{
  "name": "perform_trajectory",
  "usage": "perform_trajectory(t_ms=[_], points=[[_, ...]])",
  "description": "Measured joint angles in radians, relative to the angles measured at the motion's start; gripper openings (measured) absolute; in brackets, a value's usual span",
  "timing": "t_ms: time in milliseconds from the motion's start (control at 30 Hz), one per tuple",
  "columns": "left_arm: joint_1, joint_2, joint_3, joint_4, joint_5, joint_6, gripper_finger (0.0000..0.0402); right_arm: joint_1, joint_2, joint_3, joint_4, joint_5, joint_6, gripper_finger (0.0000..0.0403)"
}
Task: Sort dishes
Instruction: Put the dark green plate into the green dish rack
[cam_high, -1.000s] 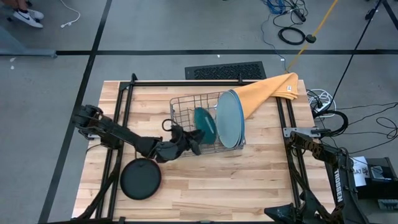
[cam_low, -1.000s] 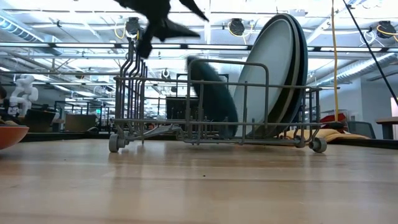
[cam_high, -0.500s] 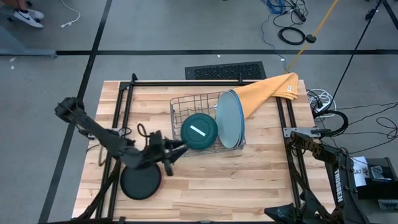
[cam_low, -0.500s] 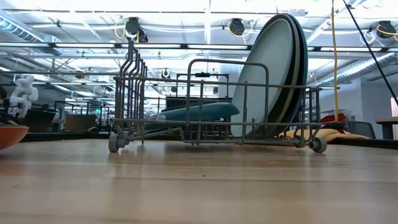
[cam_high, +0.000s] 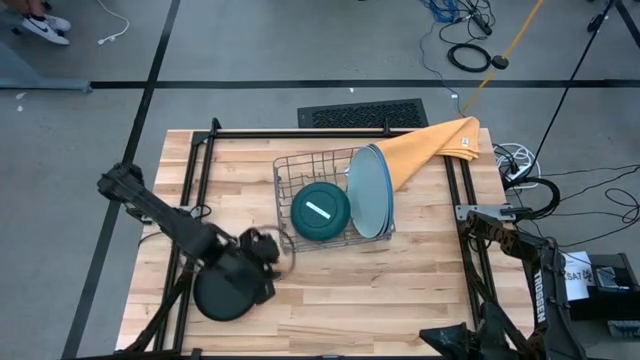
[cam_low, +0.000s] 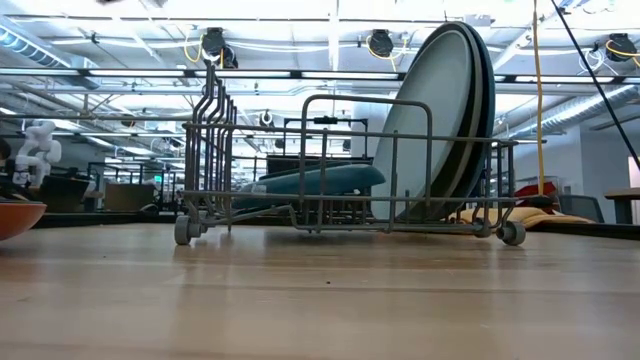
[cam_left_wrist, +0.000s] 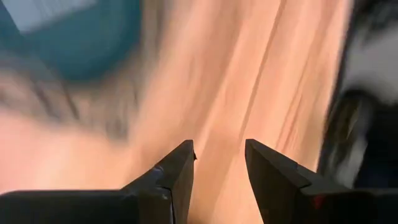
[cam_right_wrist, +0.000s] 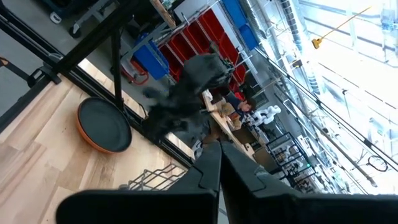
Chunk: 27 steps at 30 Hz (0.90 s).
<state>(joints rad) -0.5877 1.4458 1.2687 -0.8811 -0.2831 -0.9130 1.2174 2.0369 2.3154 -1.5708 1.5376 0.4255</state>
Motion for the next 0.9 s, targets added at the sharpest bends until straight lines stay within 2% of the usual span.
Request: perform_trajectory(t_ms=[67,100,200,333,433,567,667,800,900], points=[[-0.003,0.058,0.004,-0.080,0.111,-0.024,0.0145,-0.015,0.000,0.000,0.000,-0.011,0.000,0.0000],[-0.006,0.082,0.004,-0.090,0.131,-0.025,0.0145,-0.027,0.000,0.000,0.000,-0.019,0.001,0.0000],[-0.010,0.117,0.007,-0.055,0.064,0.002,0.0145,-0.085,0.000,0.000,0.000,-0.044,0.028,0.0000],[0.002,0.102,0.007,0.068,-0.030,0.085,0.0145,-0.217,0.000,0.000,0.005,-0.206,0.073,0.0000],[-0.009,0.044,0.009,0.149,-0.184,0.169,0.0145,-0.326,0.000,0.000,0.051,-0.338,0.078,0.0000],[-0.070,-0.040,0.009,0.216,-0.483,0.266,0.0145,-0.468,0.011,0.000,0.169,-0.495,0.023,0.0000],[-0.138,-0.102,0.009,0.246,-0.700,0.335,0.0145,-0.564,0.026,0.000,0.248,-0.660,-0.046,0.0000],[-0.226,-0.194,0.009,0.240,-0.748,0.350,0.0145,-0.678,0.036,0.000,0.280,-0.815,-0.052,0.0000],[-0.313,-0.247,0.009,0.248,-0.852,0.346,0.0145,-0.768,0.041,0.000,0.281,-0.944,-0.025,0.0000]])
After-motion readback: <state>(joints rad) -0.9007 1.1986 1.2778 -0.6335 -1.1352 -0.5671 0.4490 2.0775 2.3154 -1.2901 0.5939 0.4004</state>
